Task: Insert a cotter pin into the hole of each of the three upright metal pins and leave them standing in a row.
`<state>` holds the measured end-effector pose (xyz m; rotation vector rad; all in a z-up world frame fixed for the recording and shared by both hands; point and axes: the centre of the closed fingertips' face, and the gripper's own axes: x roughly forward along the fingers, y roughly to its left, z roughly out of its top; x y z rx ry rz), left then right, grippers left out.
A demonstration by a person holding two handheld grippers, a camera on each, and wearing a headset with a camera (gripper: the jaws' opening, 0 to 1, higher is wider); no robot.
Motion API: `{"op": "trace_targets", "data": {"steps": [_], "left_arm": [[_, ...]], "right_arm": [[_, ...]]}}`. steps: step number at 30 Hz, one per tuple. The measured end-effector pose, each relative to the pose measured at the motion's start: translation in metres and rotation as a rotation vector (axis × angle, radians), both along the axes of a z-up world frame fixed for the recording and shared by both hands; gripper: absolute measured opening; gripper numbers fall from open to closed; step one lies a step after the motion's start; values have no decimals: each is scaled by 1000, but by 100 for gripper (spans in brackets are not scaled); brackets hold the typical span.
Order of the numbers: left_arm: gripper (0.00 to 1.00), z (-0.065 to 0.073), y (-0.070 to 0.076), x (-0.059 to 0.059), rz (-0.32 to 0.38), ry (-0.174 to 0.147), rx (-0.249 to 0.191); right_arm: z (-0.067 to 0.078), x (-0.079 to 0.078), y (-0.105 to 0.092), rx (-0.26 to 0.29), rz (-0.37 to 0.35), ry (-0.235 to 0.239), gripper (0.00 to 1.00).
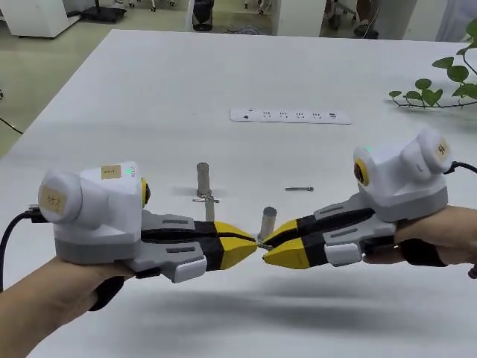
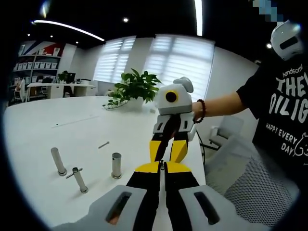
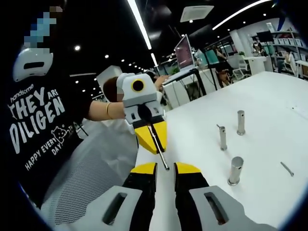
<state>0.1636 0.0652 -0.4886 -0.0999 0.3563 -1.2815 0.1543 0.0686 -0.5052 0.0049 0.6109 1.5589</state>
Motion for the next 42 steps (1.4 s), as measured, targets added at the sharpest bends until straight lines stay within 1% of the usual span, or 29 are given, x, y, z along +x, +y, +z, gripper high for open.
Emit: {"op": "trace_targets", "data": {"steps": [4,8,11,14,16,18,19,21,22,25,29,33,35,36,37,42], "left_arm": [[0,-1,-1,-1,-3,3,-2],[0,1,-1,-2,-1,15,-23],[0,0,-1,-2,1,24,-27],[0,-1,-2,-3,0,34,-32],[0,-2,-2,-3,1,48,-36],[0,-2,-2,-3,3,70,-47],[0,-2,-2,-3,5,74,-48],[0,-2,-3,-3,2,70,-47],[0,-2,-3,-4,1,70,-44],[0,-4,-4,-4,-1,71,-37],[3,-9,-3,-1,14,63,-8],[4,-13,-4,2,32,51,11],[5,-14,-4,4,48,55,13],[5,-14,-4,5,53,50,15],[5,-15,-3,6,63,36,26],[6,-19,-1,14,103,13,50]], "right_arm": [[0,-2,0,0,11,0,4],[1,-3,0,-4,16,1,1],[1,-2,-1,-9,14,-6,0],[0,-3,-2,-23,26,-24,0],[-1,-3,-2,-36,23,-24,0],[0,-4,-3,-40,32,-39,0],[0,-3,-3,-43,34,-51,0],[0,-4,-4,-50,44,-70,0],[-1,-4,-4,-59,50,-89,0],[-3,-5,-5,-82,69,-122,0],[-6,-5,-6,-116,91,-173,0],[-9,-2,-8,-136,91,-198,0],[-10,1,-9,-145,88,-210,0],[-10,2,-10,-148,84,-214,0],[-10,4,-12,-153,78,-219,0],[-11,15,-21,-171,33,-238,0]]}}
